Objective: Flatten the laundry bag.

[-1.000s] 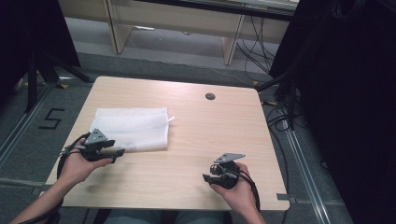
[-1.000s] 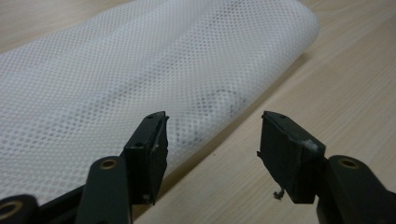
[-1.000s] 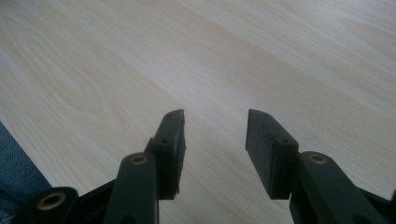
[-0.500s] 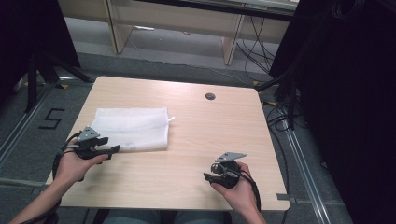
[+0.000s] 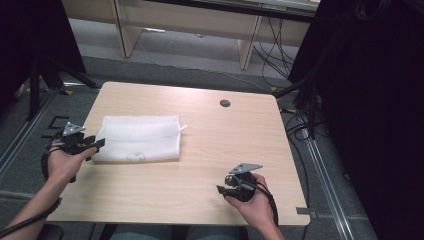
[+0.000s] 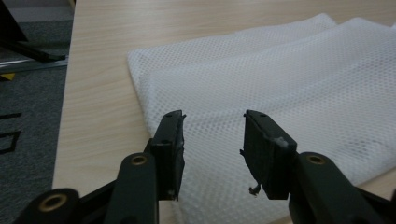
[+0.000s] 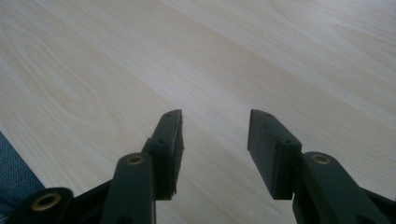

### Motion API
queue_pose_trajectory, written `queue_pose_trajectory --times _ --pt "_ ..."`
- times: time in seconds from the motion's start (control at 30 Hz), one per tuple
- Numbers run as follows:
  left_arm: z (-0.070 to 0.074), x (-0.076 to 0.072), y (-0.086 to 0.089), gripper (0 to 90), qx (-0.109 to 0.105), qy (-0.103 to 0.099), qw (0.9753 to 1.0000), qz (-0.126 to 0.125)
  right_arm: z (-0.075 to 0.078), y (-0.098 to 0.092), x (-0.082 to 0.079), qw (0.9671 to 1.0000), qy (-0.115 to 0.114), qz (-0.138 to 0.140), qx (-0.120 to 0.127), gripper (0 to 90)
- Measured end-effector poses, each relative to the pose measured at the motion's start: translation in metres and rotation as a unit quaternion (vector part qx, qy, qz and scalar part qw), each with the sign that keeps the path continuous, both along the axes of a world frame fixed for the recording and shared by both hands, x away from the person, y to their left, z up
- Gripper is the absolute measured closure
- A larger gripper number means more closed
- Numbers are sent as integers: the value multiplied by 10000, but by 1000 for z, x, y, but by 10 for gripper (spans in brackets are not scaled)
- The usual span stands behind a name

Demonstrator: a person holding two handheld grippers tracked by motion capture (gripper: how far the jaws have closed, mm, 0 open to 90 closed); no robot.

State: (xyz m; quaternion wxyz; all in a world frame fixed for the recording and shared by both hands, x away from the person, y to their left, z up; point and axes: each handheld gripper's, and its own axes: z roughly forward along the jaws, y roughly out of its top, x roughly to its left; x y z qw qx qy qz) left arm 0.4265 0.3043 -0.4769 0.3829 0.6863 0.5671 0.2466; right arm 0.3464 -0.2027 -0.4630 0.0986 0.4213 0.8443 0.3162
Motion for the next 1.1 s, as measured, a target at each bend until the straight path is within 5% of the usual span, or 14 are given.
queue_pose_trajectory --times 0.17,0.3,0.4,0.57,0.8,1.1 --pt "-9 16 7 519 -62 164 9996 231 1 2 -1 9999 103 -86 36 561" --pt "-18 25 9 491 144 465 9987 127 -2 4 0 9999 -66 -72 91 557" --pt "-21 29 9 496 140 546 9983 118 -1 3 1 10000 8 -7 -5 555" --pt "-25 34 7 559 356 648 9973 -16 -1 4 0 9999 86 -64 39 550" --pt "-30 37 6 690 352 657 9972 -98 -1 4 0 9999 96 -59 36 547" --pt "-30 37 0 731 468 815 9953 -235 -1 4 0 9999 96 -57 42 544"
